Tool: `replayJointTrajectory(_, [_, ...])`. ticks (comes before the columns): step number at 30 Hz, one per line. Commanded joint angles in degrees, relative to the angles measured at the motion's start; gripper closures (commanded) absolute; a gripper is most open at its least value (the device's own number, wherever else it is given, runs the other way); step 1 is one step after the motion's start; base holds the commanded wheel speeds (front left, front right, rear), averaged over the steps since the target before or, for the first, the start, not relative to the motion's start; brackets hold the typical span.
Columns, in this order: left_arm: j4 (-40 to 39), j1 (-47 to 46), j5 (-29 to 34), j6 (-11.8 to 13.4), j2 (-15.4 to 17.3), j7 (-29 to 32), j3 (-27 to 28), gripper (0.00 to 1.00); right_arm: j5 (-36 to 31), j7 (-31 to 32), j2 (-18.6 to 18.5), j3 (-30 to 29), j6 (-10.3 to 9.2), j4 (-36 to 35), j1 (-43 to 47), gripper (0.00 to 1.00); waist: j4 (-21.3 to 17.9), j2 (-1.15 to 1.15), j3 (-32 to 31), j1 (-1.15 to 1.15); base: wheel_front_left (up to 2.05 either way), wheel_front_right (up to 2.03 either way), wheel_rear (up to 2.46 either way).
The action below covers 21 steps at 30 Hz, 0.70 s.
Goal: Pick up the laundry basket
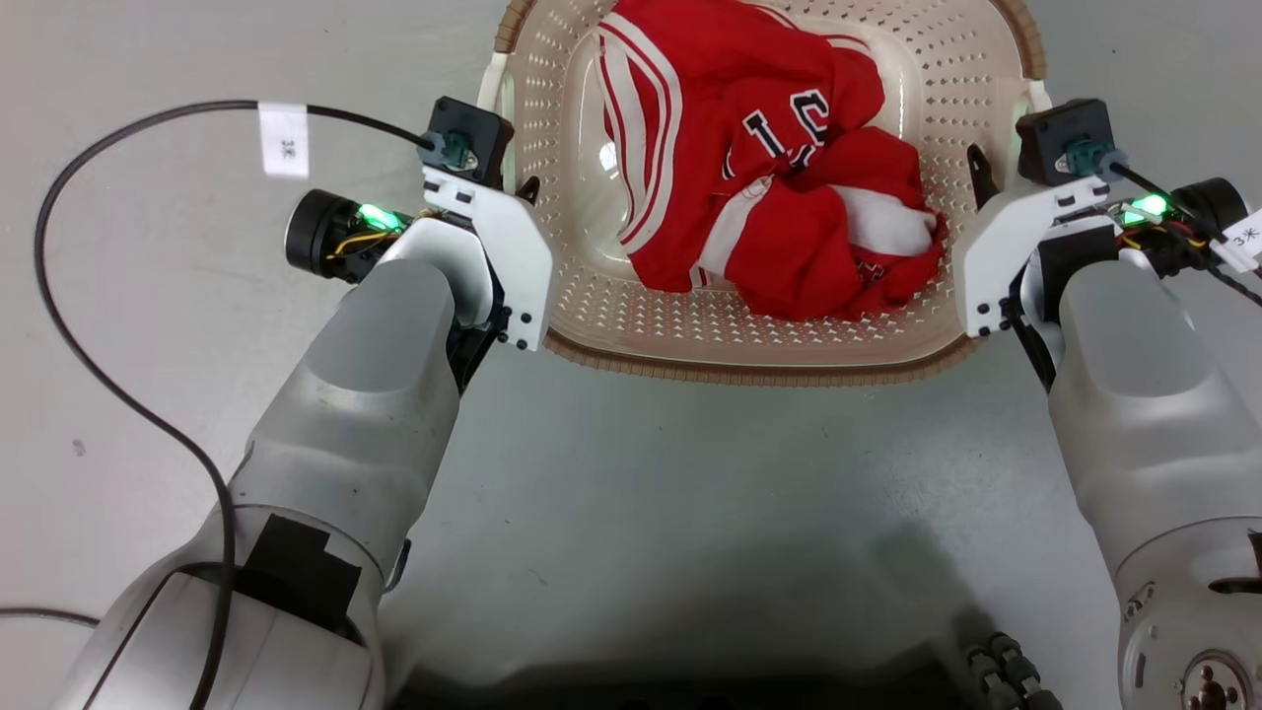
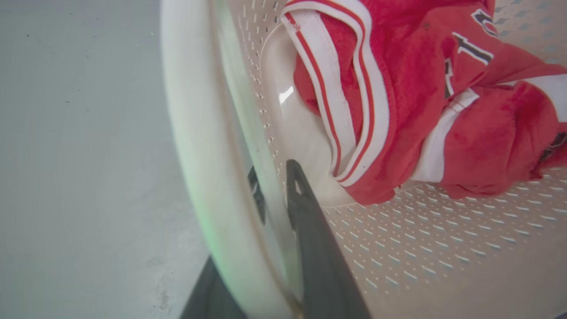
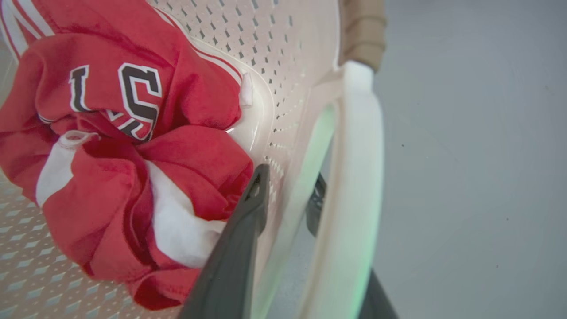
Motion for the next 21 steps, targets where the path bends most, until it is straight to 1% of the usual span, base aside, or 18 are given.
replayJointTrajectory(1, [0.42,-0.73,-0.16,0.12,1.61,0.15,-0.36,1.00,-0.90,0.09,-0.81,0.20,-0.04,0.25,-0.35,1.00,0.05,0.00,-0.02,0.00,0.00,0.00,0.00])
replayJointTrajectory(12, [0.39,-0.44,-2.81,0.07,1.51,0.89,-3.02,1.00,-1.58,0.51,-0.97,0.63,-0.03,1.19,0.19,1.00,0.48,0.00,-1.65,0.00,0.00,0.00,0.00])
replayJointTrajectory(21, [0.49,2.01,-5.64,0.06,1.41,2.66,-5.00,1.00,-0.53,1.68,-0.95,2.35,-0.03,2.28,2.21,1.00,0.75,0.00,-6.21,0.00,0.00,0.00,0.00])
